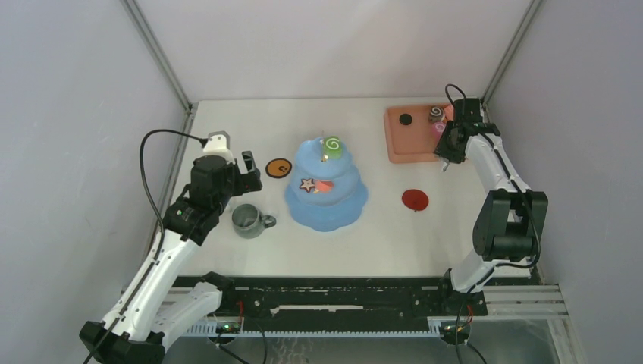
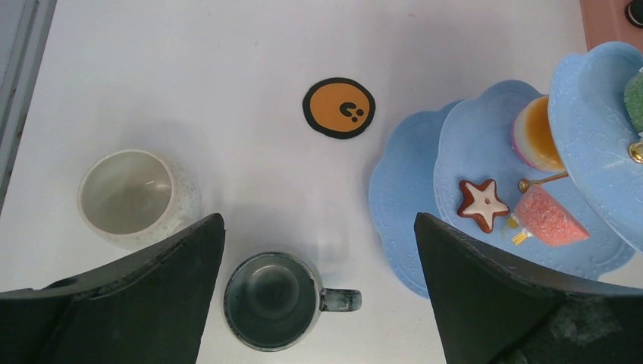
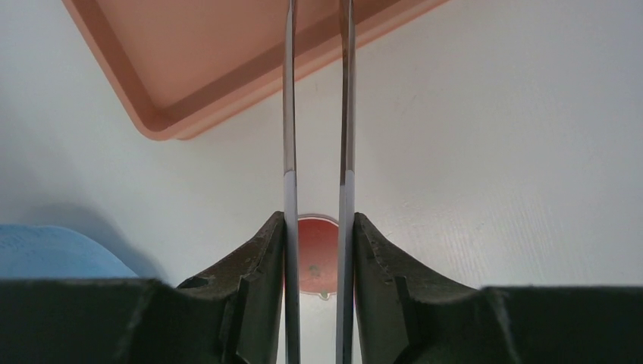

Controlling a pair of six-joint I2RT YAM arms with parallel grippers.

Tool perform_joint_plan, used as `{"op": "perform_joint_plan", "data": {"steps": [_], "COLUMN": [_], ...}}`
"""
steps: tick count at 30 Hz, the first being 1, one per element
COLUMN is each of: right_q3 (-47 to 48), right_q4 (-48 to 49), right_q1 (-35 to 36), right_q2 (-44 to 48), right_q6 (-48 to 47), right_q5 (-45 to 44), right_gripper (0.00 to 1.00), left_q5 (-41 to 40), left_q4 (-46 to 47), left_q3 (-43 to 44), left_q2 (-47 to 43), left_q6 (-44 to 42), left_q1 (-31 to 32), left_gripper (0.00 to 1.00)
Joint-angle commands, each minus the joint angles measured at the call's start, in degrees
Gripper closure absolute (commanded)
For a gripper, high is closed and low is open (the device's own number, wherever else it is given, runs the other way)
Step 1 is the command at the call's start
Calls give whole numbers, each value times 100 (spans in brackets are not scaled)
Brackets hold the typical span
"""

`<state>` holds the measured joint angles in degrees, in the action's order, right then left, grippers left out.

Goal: Serve the afternoon tea

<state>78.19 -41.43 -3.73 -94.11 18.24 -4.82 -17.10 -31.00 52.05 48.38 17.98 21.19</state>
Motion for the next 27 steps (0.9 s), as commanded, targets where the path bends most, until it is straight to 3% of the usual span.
{"op": "perform_joint_plan", "data": {"steps": [1, 18, 20, 24, 27], "right_q3": [293, 511, 514, 459, 396], "right_q4": [87, 398, 407, 464, 520], "right_q1": [-34, 91, 99, 132, 136], "right_q2": [26, -546, -581, -483, -343], "right_q6": [-42, -241, -249, -276, -290], "right_q5": [49, -147, -135, -148, -158], "right_gripper": [58, 61, 67, 100, 100], "left_q5": [-109, -90, -98, -110, -93], "left_q4": [151, 152, 149, 145, 139], "left_q3": [36, 47, 54, 58, 62], "left_q2": [-10, 34, 33, 34, 69], "left_q6": [-84, -64, -66, -62, -64], "left_q1": [-58, -68, -65, -64, -63], "left_gripper": [0, 0, 0, 0, 0]}}
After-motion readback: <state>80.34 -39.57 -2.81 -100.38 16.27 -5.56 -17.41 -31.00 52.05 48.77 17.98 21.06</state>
